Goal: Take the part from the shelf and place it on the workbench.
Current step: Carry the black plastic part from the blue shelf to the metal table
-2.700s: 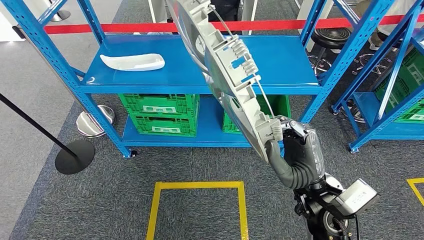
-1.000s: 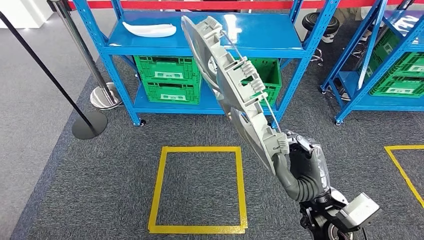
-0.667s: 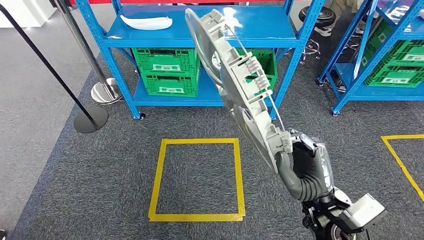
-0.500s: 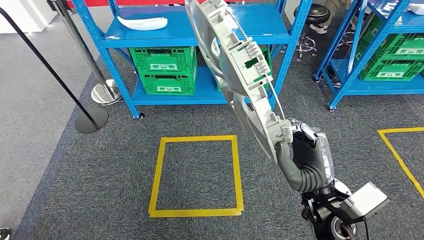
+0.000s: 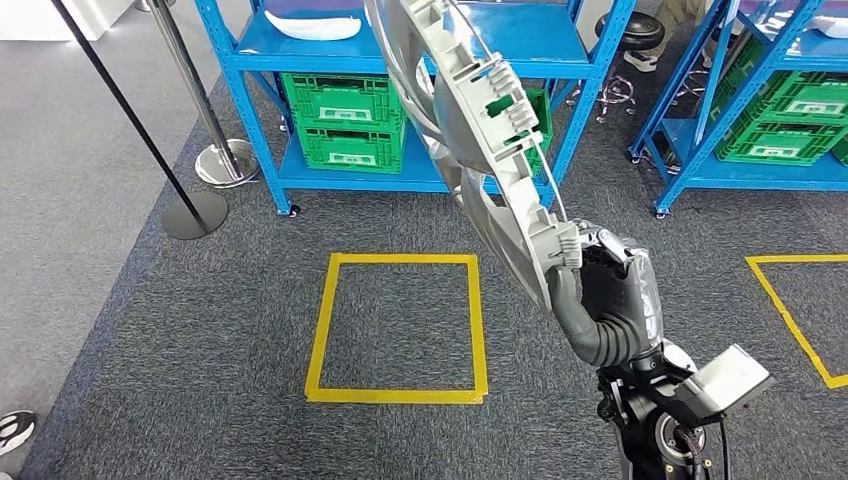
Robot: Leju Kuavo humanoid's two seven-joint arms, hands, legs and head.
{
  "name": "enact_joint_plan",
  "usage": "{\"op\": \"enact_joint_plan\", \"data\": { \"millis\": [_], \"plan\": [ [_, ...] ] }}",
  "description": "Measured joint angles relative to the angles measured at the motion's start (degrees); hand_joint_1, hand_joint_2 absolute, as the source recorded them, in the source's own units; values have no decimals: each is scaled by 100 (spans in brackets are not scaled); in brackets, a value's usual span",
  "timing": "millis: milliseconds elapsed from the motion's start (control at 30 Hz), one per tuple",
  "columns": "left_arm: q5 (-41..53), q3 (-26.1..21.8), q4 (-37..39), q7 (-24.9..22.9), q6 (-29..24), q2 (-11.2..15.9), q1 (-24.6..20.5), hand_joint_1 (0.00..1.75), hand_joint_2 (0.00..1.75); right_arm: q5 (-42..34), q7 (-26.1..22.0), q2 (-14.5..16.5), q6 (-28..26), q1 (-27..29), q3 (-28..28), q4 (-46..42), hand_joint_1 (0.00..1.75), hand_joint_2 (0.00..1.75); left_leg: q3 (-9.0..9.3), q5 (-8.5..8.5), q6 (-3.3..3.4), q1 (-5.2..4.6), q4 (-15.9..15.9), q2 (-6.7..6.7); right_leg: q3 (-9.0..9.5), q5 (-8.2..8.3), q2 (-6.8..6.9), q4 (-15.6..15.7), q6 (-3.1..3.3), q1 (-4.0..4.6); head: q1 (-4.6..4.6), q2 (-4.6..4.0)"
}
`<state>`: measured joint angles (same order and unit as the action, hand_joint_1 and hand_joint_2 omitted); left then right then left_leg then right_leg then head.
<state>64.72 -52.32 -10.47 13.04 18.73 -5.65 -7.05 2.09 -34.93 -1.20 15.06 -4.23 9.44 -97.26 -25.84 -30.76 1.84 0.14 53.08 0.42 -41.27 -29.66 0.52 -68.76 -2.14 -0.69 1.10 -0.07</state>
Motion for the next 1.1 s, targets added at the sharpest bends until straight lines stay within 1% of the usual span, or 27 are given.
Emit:
{"op": "enact_joint_plan", "data": {
  "millis": [33,67,100,133,200,233,267,333,400,433,467,533,567,600,633,667,700,733,767,800,867,900,933,1000,1033,1067,1100],
  "plan": [
    [0,-1,0,4,-1,-1,2,0,175,1,0,2,1,-13,2,32,175,175,-47,39,5,-10,13,0,-99,-178,-3,-375,-8,1,0,1],
    [0,-2,0,5,-1,-2,5,0,175,2,1,4,2,-23,2,60,175,175,-89,67,5,-19,34,-1,-99,-256,-5,-556,-4,2,0,1],
    [0,-3,0,5,-2,-4,8,0,175,2,2,6,7,-37,2,84,175,175,-124,84,4,-25,65,-5,32,-220,-7,-477,11,3,0,0],
    [0,-4,0,5,-2,-5,8,0,175,0,3,8,22,-57,3,107,175,175,-150,90,0,-29,102,-7,275,-95,-8,-163,37,6,-1,0],
    [0,-7,0,4,-2,-10,9,0,175,-42,5,8,105,-116,4,151,175,175,-197,79,-20,-47,180,9,792,141,63,691,105,29,0,0],
    [-1,-9,0,3,-3,-12,11,0,175,-89,7,8,174,-149,8,174,175,175,-228,75,-40,-59,214,26,943,189,99,976,137,46,0,0],
    [-2,-10,0,0,-4,-14,16,0,175,-141,8,7,243,-176,14,196,175,175,-261,75,-60,-69,239,52,997,187,122,1113,163,63,5,0],
    [-10,-13,0,-6,-11,-13,24,0,175,-215,10,8,334,-204,25,239,175,175,-312,84,-104,-77,264,106,977,188,75,1141,208,69,11,0],
    [-23,-14,0,-8,-20,-15,25,0,175,-231,17,8,361,-213,26,276,175,175,-379,-20,-165,-66,371,90,946,227,22,1156,267,41,20,1],
    [-32,-14,0,-8,-25,-14,24,0,175,-232,22,9,373,-220,27,293,175,175,-475,-159,-199,-56,571,54,929,249,2,1166,298,25,29,1],
    [-40,-14,0,-8,-27,-12,25,0,175,-235,24,10,390,-229,28,312,175,175,-636,-354,-227,-42,908,13,904,271,-21,1168,320,19,38,0],
    [-54,-14,0,-5,-32,-7,36,0,175,-240,27,11,420,-242,31,354,175,175,-1018,-708,-258,-18,1724,-17,842,314,-80,1163,335,18,48,0],
    [-57,-14,0,-2,-34,-7,46,0,175,-241,30,11,428,-246,33,379,175,175,-1138,-765,-264,-9,1975,-17,816,333,-115,1160,329,18,48,0],
    [-61,-14,0,2,-36,-7,57,0,175,-240,36,11,433,-250,34,406,175,175,-1138,-696,-264,0,1979,-21,798,350,-156,1156,318,17,49,1],
    [-64,-15,0,5,-37,-7,67,0,175,-239,43,11,437,-256,36,432,175,175,-1015,-523,-261,9,1734,-38,788,365,-201,1154,304,15,48,1],
    [-68,-15,0,8,-37,-7,73,0,175,-238,49,11,439,-267,37,457,175,175,-804,-301,-257,21,1319,-96,782,379,-248,1151,286,12,49,1],
    [-72,-15,1,11,-37,-7,77,0,175,-238,54,12,441,-285,38,476,175,175,-579,-130,-253,35,878,-225,770,395,-294,1146,263,18,48,1],
    [-75,-15,1,14,-37,-7,82,0,175,-238,57,15,442,-312,39,490,175,175,-416,-22,-246,46,537,-342,749,413,-338,1137,234,22,44,0],
    [-79,-15,2,17,-37,-9,88,0,175,-238,58,20,442,-342,41,500,175,175,-329,17,-234,49,347,-431,719,438,-384,1132,200,22,43,0],
    [-82,-15,2,20,-37,-11,98,0,175,-239,58,26,442,-364,44,508,175,175,-310,8,-218,45,290,-467,688,467,-433,1133,160,19,41,-1],
    [-86,-17,2,23,-35,-20,111,0,175,-239,61,33,446,-385,50,525,175,175,-318,51,-148,41,284,-354,632,510,-510,1134,80,-2,42,-1],
    [-86,-17,2,23,-33,-24,113,0,175,-239,64,33,450,-389,53,533,175,175,-324,77,-107,48,278,-293,585,464,-471,1072,52,-4,30,0],
    [-86,-18,2,23,-32,-27,113,0,175,-238,68,33,455,-396,56,543,175,175,-334,102,-68,56,269,-228,497,350,-393,903,29,0,14,1],
    [-86,-19,3,23,-31,-29,125,0,175,-238,75,34,462,-409,64,565,175,175,-374,129,-23,53,267,-88,175,-55,-191,170,-6,6,-16,1],
    [-86,-19,4,23,-31,-28,135,0,175,-239,77,34,468,-412,67,580,175,175,-392,136,-13,47,270,-14,3,-239,-142,-259,-23,5,-19,1],
    [-86,-20,4,23,-31,-28,143,0,175,-241,78,34,475,-412,69,596,175,175,-405,140,-8,41,273,60,-105,-346,-118,-566,-33,4,-20,1],
    [-86,-20,4,23,-31,-28,148,0,175,-246,84,33,486,-412,70,610,175,175,-411,142,-6,37,276,129,-99,-348,-105,-650,-32,4,-21,1]
  ]
}}
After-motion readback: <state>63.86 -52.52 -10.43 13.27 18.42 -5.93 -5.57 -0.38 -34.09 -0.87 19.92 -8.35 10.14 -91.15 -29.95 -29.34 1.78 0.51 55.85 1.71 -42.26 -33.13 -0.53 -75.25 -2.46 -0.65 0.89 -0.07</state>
